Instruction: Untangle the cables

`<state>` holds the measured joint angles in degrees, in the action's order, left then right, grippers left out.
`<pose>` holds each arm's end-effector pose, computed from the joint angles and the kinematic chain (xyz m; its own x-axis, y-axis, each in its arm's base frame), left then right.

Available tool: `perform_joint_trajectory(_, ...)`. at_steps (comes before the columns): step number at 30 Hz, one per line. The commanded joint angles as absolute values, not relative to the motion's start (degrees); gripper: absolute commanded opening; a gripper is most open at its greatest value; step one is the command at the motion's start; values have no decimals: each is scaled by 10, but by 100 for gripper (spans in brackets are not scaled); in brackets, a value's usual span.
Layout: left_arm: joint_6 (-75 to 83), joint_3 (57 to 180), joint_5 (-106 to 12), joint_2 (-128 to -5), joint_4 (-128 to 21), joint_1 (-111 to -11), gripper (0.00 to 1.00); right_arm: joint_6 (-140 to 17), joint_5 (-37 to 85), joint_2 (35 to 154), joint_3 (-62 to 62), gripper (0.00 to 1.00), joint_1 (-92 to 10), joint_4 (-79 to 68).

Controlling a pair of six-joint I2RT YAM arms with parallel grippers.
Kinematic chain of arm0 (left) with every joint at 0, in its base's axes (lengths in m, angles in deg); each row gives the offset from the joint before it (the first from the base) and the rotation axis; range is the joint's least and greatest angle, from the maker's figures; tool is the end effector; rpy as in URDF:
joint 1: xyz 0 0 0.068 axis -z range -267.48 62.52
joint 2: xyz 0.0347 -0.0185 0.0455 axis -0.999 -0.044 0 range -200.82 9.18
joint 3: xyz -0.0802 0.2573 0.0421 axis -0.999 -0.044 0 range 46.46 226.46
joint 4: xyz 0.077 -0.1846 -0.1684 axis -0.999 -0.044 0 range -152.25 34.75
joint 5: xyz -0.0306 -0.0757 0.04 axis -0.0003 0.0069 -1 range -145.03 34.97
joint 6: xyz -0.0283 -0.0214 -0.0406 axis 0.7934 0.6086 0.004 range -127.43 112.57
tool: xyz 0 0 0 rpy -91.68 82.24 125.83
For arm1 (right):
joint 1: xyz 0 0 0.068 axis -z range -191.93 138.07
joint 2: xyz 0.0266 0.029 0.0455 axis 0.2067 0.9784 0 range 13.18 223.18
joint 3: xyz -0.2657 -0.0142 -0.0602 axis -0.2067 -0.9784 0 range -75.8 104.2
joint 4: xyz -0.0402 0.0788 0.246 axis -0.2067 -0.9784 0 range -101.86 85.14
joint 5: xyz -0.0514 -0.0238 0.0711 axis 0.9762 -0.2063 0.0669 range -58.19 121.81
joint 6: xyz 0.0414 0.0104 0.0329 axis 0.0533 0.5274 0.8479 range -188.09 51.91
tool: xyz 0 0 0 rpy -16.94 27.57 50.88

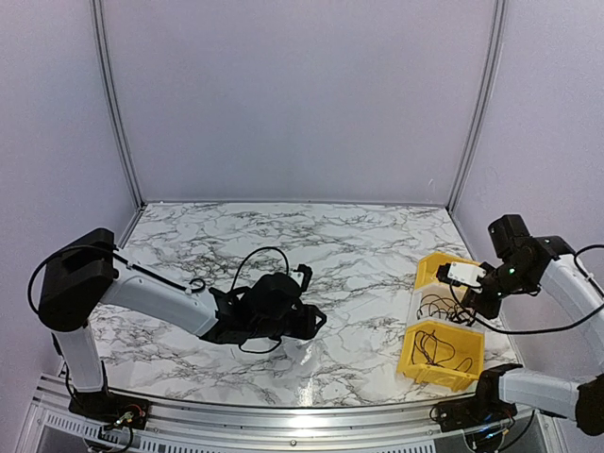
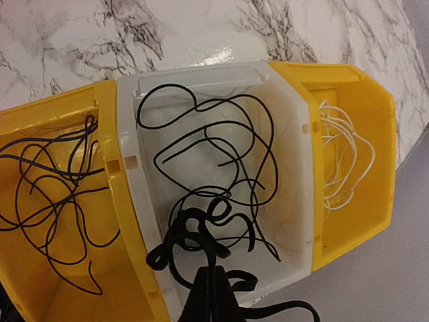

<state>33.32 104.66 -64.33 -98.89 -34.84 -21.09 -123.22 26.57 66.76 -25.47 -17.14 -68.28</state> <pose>0.1657 -0.3649 0.1621 -0.7027 -0.0008 -0.7115 0.5136 0.6914 -0.5081 0.1537 0.0172 0.2715 -0.4190 -0.8587 -0.2952 -0.8226 0.4966 -0.2771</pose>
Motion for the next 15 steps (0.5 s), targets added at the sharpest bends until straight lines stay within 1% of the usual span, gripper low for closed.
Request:
perform_joint_trajectory(1,341,1039,-629,-1002,-330,-208,33,-1227,274,695,-287,0,-169,-619)
perform_joint_trajectory(6,339,1029,-633,-996,-328,-208,33,-1193,251,757,-291,0,-170,-560)
perform_joint_trajectory(13,336,1019,-635,-990,-328,-208,33,-1142,250,865,-311,0,-169,-488)
perform_joint_trajectory(14,335,1018,-637,-988,-328,-208,33,-1138,250,875,-311,2,-169,-487)
perform_joint_trajectory(15,334,1016,-637,-986,-328,-208,33,-1134,250,881,-310,7,-169,-488)
